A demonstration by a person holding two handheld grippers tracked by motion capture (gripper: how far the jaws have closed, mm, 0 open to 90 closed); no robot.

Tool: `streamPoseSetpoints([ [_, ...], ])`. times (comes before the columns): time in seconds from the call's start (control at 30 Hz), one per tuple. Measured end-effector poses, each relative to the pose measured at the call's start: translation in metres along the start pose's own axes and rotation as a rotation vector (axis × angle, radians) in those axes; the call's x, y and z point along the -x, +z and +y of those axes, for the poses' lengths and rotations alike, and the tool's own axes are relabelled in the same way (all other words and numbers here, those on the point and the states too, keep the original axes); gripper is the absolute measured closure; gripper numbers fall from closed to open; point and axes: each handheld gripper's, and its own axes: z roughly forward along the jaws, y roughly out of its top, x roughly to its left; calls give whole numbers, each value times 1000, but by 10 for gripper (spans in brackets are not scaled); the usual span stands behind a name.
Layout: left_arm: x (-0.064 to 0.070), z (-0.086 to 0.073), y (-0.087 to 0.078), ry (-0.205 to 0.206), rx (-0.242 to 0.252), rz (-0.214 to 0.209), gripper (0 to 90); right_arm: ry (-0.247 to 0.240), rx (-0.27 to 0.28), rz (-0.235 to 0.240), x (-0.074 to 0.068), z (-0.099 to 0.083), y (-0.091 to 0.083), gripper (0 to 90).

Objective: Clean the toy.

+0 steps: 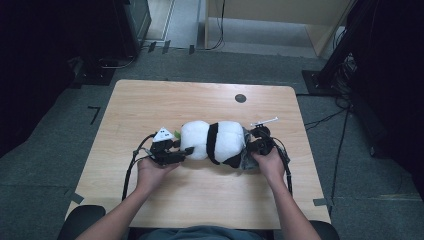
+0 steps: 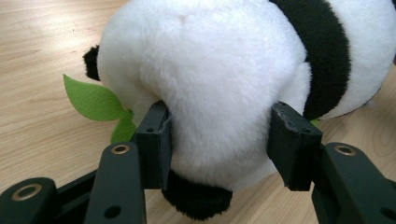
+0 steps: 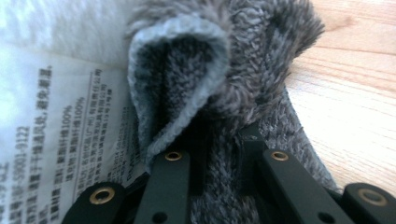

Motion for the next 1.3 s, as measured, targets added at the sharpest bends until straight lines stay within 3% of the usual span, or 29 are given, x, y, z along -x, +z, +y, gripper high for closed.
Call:
streamPoseSetpoints([
  [0.23,0,0,0,1,-4,2,464,24,44,12,9,1,-23,794],
  [0.43,0,0,0,3,-5,3,464,47,150,36,14,4,-52,795],
  [0.57,0,0,0,-1,-6,4,464,36,211,89,11,7,-61,795],
  [0.87,1,-1,1,2,-13,16,476,30,159,120,2,13,-38,803],
  [1.1,1,-2,2,6,-12,17,481,69,137,153,5,8,-23,806],
  [1.3,2,-2,2,6,-6,17,480,49,62,119,2,4,-11,807],
])
